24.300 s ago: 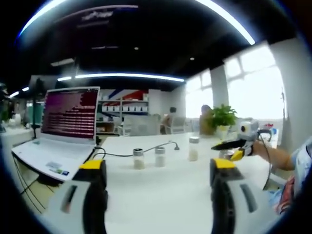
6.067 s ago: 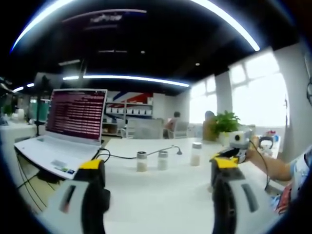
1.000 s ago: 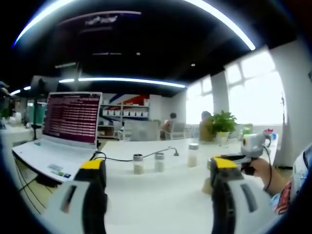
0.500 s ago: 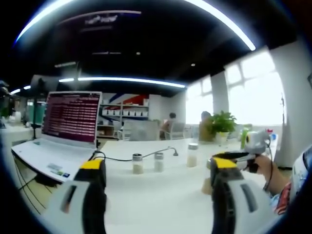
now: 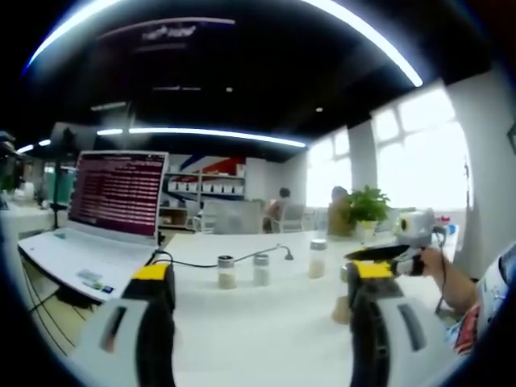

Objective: Rotate the seasoning bottle until the label or dispensing opening points toward the visible target arrow and the bottle remains upright within the marked orientation range

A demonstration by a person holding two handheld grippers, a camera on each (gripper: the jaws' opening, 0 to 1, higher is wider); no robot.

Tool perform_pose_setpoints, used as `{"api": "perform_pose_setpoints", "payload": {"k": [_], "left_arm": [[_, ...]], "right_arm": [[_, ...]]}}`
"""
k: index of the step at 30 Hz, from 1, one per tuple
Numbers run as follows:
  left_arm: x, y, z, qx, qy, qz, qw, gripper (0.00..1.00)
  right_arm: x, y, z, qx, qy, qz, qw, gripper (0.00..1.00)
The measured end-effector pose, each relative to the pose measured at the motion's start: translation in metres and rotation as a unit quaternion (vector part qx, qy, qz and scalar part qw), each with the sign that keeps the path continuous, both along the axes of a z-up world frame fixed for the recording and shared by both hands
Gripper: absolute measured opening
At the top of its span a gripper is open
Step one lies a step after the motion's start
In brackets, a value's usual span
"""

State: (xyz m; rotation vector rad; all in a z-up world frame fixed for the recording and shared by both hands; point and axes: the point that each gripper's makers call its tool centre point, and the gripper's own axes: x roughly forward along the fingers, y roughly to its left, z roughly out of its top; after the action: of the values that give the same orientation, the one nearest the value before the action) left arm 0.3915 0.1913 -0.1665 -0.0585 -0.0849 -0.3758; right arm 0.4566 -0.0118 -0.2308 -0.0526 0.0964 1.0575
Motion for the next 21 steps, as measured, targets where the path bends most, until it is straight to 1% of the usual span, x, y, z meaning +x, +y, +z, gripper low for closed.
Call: {"api": "perform_pose_setpoints", "payload": {"k": [2,5,6,7,8,10,12,13,14,15,17,19,21], "left_arm": [[0.001,0.002,0.0,-0.001,0.0,0.003,1.0,0.94],[0.002,0.004,-0.001,-0.003,0.002,0.005,1.0,0.94],[0.002,0.004,-0.001,-0.003,0.003,0.005,1.0,0.94],[0.002,0.004,-0.002,-0.003,0.004,0.006,1.0,0.94],[0.002,0.004,-0.002,-0.002,0.004,0.007,1.0,0.94],[0.003,0.004,-0.003,-0.001,0.005,0.006,1.0,0.94],[0.003,0.004,-0.003,-0.002,0.005,0.006,1.0,0.94],[0.003,0.004,-0.003,-0.001,0.006,0.007,1.0,0.94],[0.003,0.003,-0.003,0.0,0.006,0.007,1.0,0.94],[0.003,0.003,-0.003,0.001,0.006,0.006,1.0,0.94],[0.002,0.002,-0.003,0.0,0.004,0.006,1.0,0.94],[0.002,0.002,-0.003,0.003,0.004,0.004,1.0,0.94],[0.003,0.002,-0.003,0.004,0.005,0.004,1.0,0.94]], "right_arm": [[-0.001,0.001,-0.002,0.003,0.011,0.021,0.9997,0.75],[0.0,0.002,-0.008,-0.012,0.005,0.055,0.9984,0.79],[0.001,0.002,-0.011,-0.014,0.009,0.062,0.9979,0.8],[0.001,0.002,-0.013,-0.012,0.019,0.077,0.9968,0.8],[-0.001,0.003,-0.013,-0.007,0.02,0.094,0.9954,0.8],[0.0,0.002,-0.013,0.006,0.029,0.108,0.9937,0.81],[-0.003,0.002,-0.012,0.014,0.023,0.141,0.9896,0.8],[-0.005,0.002,-0.015,0.012,0.028,0.158,0.987,0.81],[-0.004,0.002,-0.016,0.015,0.041,0.163,0.9856,0.82],[-0.002,0.002,-0.015,0.023,0.046,0.168,0.9845,0.83],[-0.002,0.002,-0.013,0.03,0.044,0.188,0.9807,0.81],[-0.004,0.0,-0.011,0.03,0.031,0.211,0.9764,0.79],[-0.01,0.0,-0.013,0.016,0.009,0.251,0.9678,0.78]]}}
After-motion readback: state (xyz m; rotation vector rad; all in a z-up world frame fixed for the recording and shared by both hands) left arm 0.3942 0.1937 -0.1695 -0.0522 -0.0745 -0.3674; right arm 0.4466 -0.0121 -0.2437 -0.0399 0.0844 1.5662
